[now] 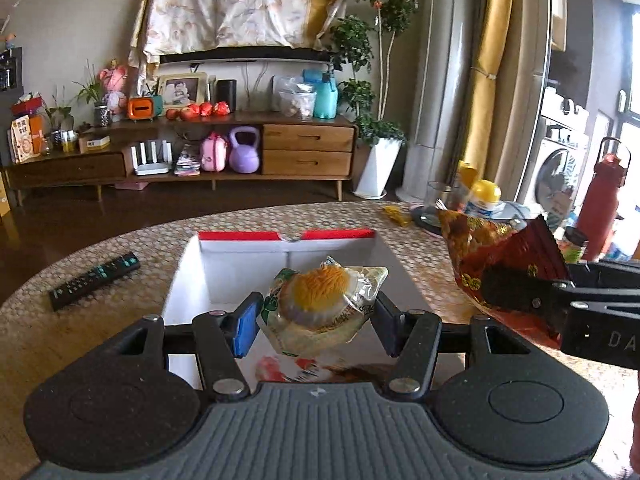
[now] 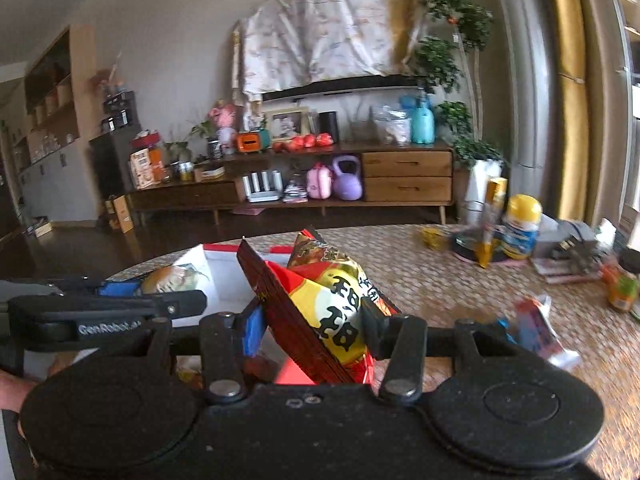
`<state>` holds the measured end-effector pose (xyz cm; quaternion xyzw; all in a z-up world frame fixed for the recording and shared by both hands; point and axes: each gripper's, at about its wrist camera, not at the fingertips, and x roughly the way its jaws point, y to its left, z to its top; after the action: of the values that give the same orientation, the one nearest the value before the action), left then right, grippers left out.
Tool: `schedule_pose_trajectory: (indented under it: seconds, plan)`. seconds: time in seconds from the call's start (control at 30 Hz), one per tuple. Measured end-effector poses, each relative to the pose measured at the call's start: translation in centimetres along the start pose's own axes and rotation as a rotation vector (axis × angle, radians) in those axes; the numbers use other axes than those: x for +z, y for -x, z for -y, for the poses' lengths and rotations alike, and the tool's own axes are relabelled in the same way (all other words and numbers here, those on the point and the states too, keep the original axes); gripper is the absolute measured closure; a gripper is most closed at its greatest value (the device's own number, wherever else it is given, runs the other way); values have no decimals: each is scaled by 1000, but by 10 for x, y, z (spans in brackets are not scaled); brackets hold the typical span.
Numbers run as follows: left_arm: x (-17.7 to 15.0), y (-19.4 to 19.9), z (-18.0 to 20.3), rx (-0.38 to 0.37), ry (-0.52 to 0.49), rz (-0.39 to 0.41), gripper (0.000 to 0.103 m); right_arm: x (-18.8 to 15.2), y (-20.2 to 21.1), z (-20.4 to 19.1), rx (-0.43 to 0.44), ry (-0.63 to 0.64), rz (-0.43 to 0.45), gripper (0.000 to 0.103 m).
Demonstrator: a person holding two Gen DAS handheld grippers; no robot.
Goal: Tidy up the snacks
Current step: 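Carry the pastry packet and red-and-yellow bag with both tools over the white box, then open the left tool to drop the pastry while the right tool drops the chips bag into the box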
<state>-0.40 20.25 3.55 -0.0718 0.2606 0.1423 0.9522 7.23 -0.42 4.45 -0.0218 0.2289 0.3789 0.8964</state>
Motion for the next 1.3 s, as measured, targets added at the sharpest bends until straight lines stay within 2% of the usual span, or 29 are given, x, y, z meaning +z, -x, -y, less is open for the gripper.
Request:
schedule_pose_trajectory:
  seconds: [0.23, 0.43, 0.67, 0.83, 1.03, 1.1, 1.17, 1.3]
  plan:
    - [9, -27, -19, 34, -5, -36, 45, 26, -38, -24, 58, 50, -30, 56]
    - [15, -58, -31, 53, -16, -102, 45, 38, -75, -38, 89, 71, -95, 56]
    - [15, -90, -41, 70, -23, -186, 45, 42, -120, -36, 93, 58, -222, 56]
    - [11, -101, -44, 69, -4, -238, 45, 32, -140, -28, 102, 25, -303, 56]
    - [12, -103, -45, 83, 9, -259, 43, 22, -137, -30, 92, 32, -313, 53]
    - [11, -103, -45, 82, 15, -259, 41, 22, -131, -31, 87, 46, -288, 42]
    - [10, -103, -43, 92, 14, -261, 40, 23, -124, -32, 93, 46, -267, 40]
    - [9, -96, -40, 103, 13, -240, 25, 28, -109, -28, 88, 50, -232, 40]
